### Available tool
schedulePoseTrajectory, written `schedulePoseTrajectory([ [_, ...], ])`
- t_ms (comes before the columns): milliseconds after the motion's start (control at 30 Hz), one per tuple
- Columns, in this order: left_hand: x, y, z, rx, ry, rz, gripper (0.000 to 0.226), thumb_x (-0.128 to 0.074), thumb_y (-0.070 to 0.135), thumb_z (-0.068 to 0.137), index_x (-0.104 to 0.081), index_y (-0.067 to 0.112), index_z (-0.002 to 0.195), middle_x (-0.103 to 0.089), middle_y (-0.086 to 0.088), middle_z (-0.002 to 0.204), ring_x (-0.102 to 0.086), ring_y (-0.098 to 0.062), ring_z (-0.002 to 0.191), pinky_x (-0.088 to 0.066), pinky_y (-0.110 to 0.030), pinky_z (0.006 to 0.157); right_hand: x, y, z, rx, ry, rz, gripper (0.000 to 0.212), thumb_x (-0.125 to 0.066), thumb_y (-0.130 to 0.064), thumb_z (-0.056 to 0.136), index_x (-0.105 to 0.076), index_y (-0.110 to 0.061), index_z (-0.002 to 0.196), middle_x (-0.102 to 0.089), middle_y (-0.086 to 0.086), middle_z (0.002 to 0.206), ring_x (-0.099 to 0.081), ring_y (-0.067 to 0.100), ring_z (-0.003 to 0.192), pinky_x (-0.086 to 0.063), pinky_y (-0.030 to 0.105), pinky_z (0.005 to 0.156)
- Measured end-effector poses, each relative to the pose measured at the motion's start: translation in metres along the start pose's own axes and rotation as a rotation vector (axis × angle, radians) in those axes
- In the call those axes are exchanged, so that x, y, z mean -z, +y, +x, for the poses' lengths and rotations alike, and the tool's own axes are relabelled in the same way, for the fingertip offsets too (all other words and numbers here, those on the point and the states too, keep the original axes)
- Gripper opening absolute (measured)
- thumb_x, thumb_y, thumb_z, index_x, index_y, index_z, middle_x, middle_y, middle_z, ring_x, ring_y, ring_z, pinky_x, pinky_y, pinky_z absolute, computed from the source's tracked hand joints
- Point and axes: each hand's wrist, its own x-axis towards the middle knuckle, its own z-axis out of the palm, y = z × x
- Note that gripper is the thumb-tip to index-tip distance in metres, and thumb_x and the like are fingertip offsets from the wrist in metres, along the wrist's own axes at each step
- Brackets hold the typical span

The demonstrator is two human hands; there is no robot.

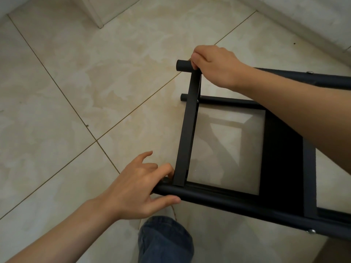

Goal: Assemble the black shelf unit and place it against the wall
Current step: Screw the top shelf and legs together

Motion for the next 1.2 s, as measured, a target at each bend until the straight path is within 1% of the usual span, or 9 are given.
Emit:
schedulePoseTrajectory([
  [233, -0.005, 0.0, -0.001, -0.064, 0.125, 0.085, 0.043, -0.048, 0.066, 0.093, -0.058, 0.025, 0.098, -0.056, 0.015, 0.068, -0.054, -0.005, 0.066, -0.038, -0.052, 0.112, -0.002, 0.0, -0.002, 0.011, 0.012, -0.028, 0.029, -0.028, -0.023, 0.102, -0.052, -0.019, 0.086, -0.046, -0.008, 0.07, -0.044, 0.023, 0.076, -0.025, 0.032, 0.074],
  [367, -0.004, -0.002, 0.002, -0.04, 0.161, 0.026, 0.05, -0.05, 0.073, 0.089, -0.046, 0.027, 0.109, -0.057, 0.008, 0.119, -0.055, -0.011, 0.114, -0.034, -0.052, 0.116, -0.003, -0.002, -0.003, 0.012, 0.015, -0.028, 0.03, -0.028, -0.023, 0.103, -0.053, -0.018, 0.087, -0.046, -0.009, 0.071, -0.043, 0.022, 0.076, -0.026, 0.032, 0.073],
  [433, -0.003, -0.001, 0.004, -0.074, 0.151, 0.036, 0.059, -0.052, 0.071, 0.09, -0.044, 0.026, 0.127, -0.042, 0.002, 0.148, -0.036, -0.021, 0.145, -0.023, -0.054, 0.121, -0.003, -0.002, -0.004, 0.01, 0.015, -0.025, 0.03, -0.028, -0.023, 0.103, -0.053, -0.017, 0.088, -0.046, -0.009, 0.07, -0.041, 0.018, 0.069, -0.026, 0.032, 0.072],
  [500, -0.001, -0.001, 0.006, -0.128, 0.098, 0.11, 0.069, -0.049, 0.068, 0.094, -0.034, 0.028, 0.148, -0.024, 0.0, 0.164, -0.015, -0.027, 0.155, -0.013, -0.057, 0.122, -0.003, -0.003, -0.005, 0.006, 0.014, -0.024, 0.03, -0.027, -0.023, 0.103, -0.053, -0.017, 0.088, -0.046, -0.008, 0.07, -0.04, 0.014, 0.065, -0.026, 0.033, 0.072],
  [600, 0.003, -0.003, 0.01, -0.192, 0.0, 0.223, 0.068, -0.042, 0.065, 0.099, -0.027, 0.035, 0.158, -0.008, -0.004, 0.17, -0.003, -0.031, 0.157, -0.007, -0.058, 0.122, -0.003, -0.003, -0.005, -0.002, 0.019, -0.025, 0.031, -0.027, -0.023, 0.103, -0.053, -0.017, 0.087, -0.045, -0.008, 0.069, -0.04, 0.01, 0.063, -0.026, 0.033, 0.071],
  [700, 0.007, -0.006, 0.016, -0.219, -0.07, 0.25, 0.059, -0.043, 0.067, 0.098, -0.044, 0.036, 0.148, -0.004, -0.002, 0.171, 0.0, -0.026, 0.157, -0.008, -0.052, 0.122, -0.003, -0.004, -0.005, -0.003, 0.018, -0.03, 0.03, -0.027, -0.024, 0.104, -0.052, -0.018, 0.087, -0.045, -0.008, 0.07, -0.039, 0.011, 0.063, -0.026, 0.033, 0.071],
  [1000, -0.003, -0.011, 0.022, -0.243, -0.1, -0.059, 0.042, -0.058, 0.054, 0.097, -0.058, 0.025, 0.127, 0.0, -0.004, 0.171, 0.001, -0.028, 0.157, -0.019, -0.023, 0.121, 0.0, -0.005, -0.008, 0.004, 0.016, 0.036, 0.032, -0.031, -0.023, 0.103, -0.059, -0.012, 0.093, -0.053, -0.007, 0.076, -0.046, 0.018, 0.074, -0.031, 0.028, 0.06],
  [1100, -0.006, -0.012, 0.021, -0.241, -0.095, -0.09, 0.043, -0.058, 0.051, 0.097, -0.061, 0.019, 0.125, -0.004, -0.009, 0.17, 0.0, -0.03, 0.156, -0.019, -0.017, 0.119, 0.003, -0.006, -0.017, 0.02, 0.105, 0.118, 0.035, -0.034, -0.023, 0.105, -0.063, -0.004, 0.1, -0.067, 0.006, 0.098, -0.058, 0.023, 0.092, -0.045, 0.034, 0.079],
  [1200, -0.006, -0.013, 0.021, -0.254, -0.089, -0.099, 0.044, -0.058, 0.051, 0.098, -0.061, 0.017, 0.125, -0.005, -0.011, 0.17, -0.002, -0.032, 0.156, -0.021, -0.017, 0.118, 0.005, -0.001, -0.045, 0.115, 0.241, 0.038, 0.033, -0.036, -0.025, 0.106, -0.064, -0.007, 0.103, -0.066, 0.005, 0.104, -0.053, 0.022, 0.107, -0.041, 0.035, 0.094],
])
